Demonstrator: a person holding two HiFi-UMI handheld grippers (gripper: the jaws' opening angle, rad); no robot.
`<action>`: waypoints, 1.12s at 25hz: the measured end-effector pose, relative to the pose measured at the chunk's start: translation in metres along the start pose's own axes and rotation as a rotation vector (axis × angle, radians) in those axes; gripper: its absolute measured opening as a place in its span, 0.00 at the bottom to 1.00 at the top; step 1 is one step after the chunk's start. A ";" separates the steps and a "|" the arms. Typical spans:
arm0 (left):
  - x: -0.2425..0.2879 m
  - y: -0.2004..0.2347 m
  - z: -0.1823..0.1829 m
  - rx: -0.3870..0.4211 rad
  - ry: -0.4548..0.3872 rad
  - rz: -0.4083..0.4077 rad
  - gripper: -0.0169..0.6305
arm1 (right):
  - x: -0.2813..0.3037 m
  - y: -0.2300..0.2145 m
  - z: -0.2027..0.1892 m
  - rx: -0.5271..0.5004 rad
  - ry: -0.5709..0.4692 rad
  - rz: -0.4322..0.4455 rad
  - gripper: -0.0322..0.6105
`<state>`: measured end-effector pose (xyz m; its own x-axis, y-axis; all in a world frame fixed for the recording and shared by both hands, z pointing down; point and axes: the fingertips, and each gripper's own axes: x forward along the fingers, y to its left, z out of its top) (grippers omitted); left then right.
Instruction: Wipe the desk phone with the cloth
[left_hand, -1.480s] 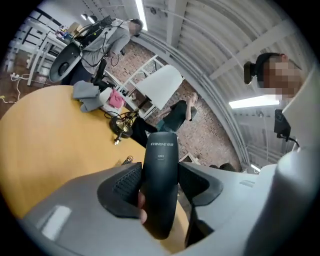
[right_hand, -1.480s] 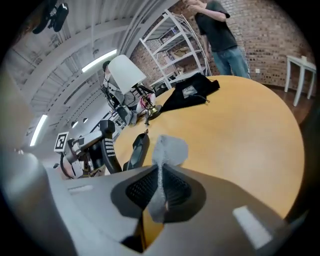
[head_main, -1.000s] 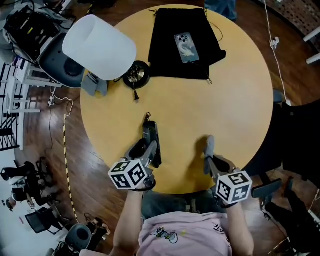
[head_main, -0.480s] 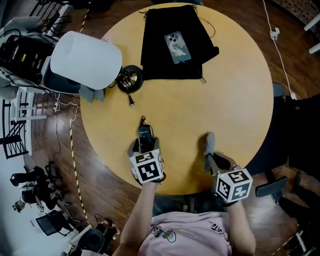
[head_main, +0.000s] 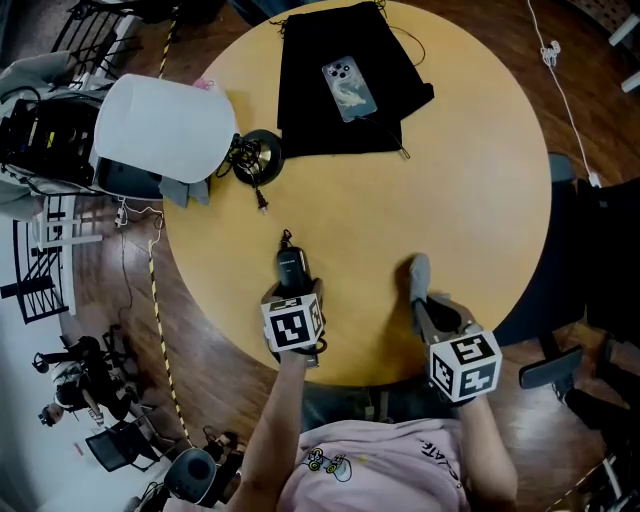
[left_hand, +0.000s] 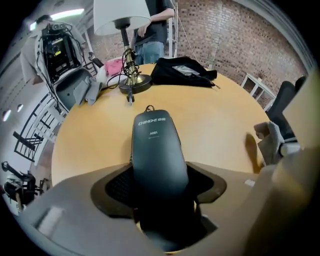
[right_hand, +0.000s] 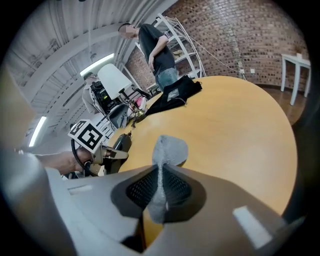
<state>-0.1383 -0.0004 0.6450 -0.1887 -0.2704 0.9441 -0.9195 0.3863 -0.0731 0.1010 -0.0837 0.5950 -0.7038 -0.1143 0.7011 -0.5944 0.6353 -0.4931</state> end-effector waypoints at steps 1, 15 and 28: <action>0.000 -0.001 0.001 0.007 -0.012 -0.015 0.51 | 0.001 0.005 0.003 -0.015 -0.006 0.013 0.09; -0.081 -0.037 0.022 -0.308 -0.365 -0.785 0.50 | 0.067 0.173 0.056 -0.706 0.108 0.580 0.10; -0.141 -0.025 0.019 -0.452 -0.554 -1.096 0.50 | 0.026 0.213 0.084 -0.266 -0.050 0.906 0.09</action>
<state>-0.0953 0.0115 0.5081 0.3637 -0.9142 0.1786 -0.5087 -0.0343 0.8603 -0.0770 -0.0154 0.4652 -0.8737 0.4795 0.0826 0.2908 0.6507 -0.7014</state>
